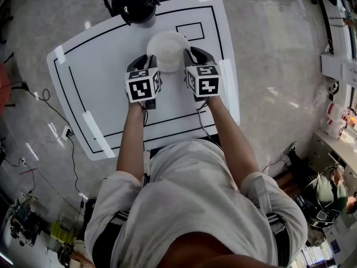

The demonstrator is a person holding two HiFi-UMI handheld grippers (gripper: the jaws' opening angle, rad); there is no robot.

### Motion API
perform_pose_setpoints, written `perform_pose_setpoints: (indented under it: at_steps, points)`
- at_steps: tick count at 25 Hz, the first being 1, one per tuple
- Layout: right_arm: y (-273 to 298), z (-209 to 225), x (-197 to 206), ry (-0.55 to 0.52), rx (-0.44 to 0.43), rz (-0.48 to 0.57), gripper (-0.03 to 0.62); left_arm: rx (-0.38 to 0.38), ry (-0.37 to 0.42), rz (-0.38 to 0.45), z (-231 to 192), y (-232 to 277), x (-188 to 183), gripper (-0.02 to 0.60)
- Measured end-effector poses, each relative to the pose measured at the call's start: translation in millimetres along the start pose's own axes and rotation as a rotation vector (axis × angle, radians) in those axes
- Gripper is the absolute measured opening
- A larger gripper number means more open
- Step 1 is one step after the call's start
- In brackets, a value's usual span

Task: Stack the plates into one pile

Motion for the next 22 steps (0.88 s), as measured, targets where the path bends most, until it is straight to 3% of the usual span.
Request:
perform_pose_setpoints:
  at_steps: [15, 22]
  points:
    - [15, 2, 5, -0.011, -0.003, -0.038, 0.066, 0.002, -0.026, -0.017, -5, 11, 3, 0.086]
    - [19, 2, 6, -0.031, 0.013, -0.037, 0.071, -0.002, -0.002, -0.015, -6, 13, 3, 0.089]
Point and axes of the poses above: the fingertips, and each gripper's own axes: y forward along the fingers, z to its right, x out of its underside, the point moved 2 cm from there along -y, backward along the fingers
